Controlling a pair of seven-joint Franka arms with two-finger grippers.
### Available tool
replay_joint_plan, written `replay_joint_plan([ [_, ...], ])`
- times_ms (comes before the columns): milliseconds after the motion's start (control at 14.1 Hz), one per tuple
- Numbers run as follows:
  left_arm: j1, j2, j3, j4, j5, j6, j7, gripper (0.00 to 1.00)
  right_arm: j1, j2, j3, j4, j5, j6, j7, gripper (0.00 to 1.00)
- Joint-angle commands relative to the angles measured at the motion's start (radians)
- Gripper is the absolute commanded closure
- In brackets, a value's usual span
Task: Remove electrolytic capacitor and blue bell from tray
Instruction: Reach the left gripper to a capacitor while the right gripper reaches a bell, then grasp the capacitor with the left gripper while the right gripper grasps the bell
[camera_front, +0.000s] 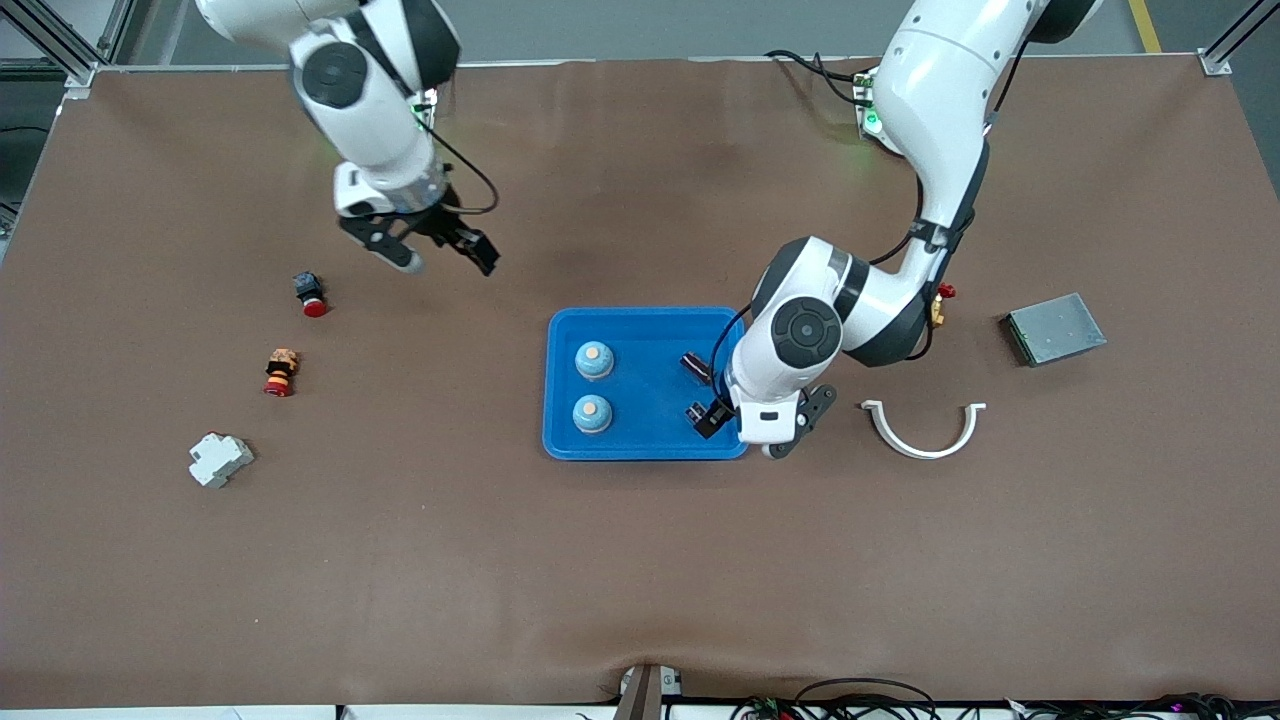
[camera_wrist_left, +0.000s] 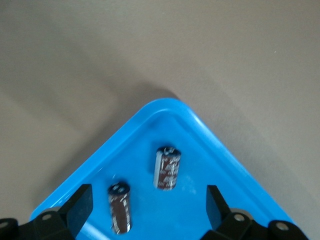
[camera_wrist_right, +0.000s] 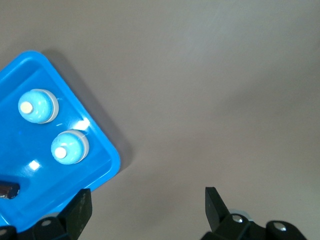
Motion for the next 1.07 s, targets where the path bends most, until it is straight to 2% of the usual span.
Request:
replay_joint_plan([
  [0,-0.011,0.033,0.011,0.024,0.022,0.050,-0.020,0.00,0.028,0.169,-0.015,0.049,0.001,0.124,0.090,0.00],
  [213,-0.021,0.066,0.010,0.024,0.020,0.145,-0.018,0.00,0.047,0.361,-0.016,0.242,0.001,0.064,0.157,0.00],
  [355,-0.022,0.078,0.010,0.025,0.020,0.179,-0.018,0.00,0.061,0.452,-0.018,0.343,-0.003,0.062,0.212,0.00],
  [639,-0.045,0.125,0.011,0.061,0.020,0.216,-0.020,0.00,0.076,0.549,-0.018,0.435,-0.009,0.073,0.262,0.00],
  [994,-0.065,0.158,0.011,0.061,0.025,0.217,-0.020,0.00,0.105,0.645,-0.028,0.532,-0.043,0.072,0.337,0.00],
])
